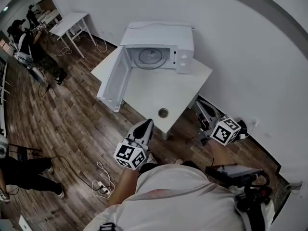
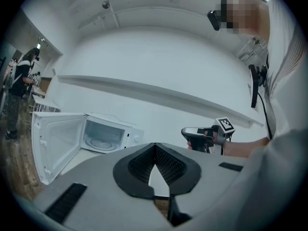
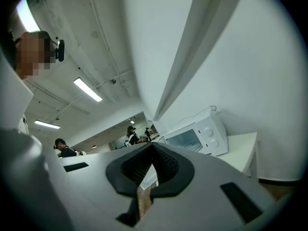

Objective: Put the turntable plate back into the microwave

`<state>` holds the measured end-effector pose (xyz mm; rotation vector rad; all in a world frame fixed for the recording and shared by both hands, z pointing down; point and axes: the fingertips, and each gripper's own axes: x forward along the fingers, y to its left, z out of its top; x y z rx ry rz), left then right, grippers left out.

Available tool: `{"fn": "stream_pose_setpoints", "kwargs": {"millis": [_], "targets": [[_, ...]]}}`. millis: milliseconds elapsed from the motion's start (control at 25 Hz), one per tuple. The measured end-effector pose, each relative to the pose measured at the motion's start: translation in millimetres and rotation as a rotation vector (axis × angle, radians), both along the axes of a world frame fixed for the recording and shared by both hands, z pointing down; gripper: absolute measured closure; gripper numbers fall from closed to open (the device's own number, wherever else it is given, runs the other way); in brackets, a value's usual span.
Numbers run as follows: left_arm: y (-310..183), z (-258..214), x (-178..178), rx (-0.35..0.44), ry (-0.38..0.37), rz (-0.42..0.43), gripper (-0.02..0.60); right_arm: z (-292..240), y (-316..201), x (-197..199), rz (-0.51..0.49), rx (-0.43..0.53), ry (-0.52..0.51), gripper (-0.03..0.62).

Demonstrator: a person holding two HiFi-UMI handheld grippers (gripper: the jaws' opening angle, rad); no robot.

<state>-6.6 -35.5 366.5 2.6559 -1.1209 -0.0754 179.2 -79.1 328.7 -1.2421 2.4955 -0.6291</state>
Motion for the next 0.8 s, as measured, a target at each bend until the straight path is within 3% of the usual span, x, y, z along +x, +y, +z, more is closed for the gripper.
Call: {"fn": "stream_pose_setpoints", "kwargs": {"millis": [400, 800], "targets": [[65.1, -17.6, 23.3, 0.025, -0.042, -0.061, 0.571, -16.9, 52.0, 11.0, -0.073, 0.041, 0.024, 0.589], [70.3, -38.4, 1.3, 0.050, -0.008, -0.049, 0.571, -31.2, 66.8, -22.8, -0.078, 0.057, 0.067, 0.589]]}}
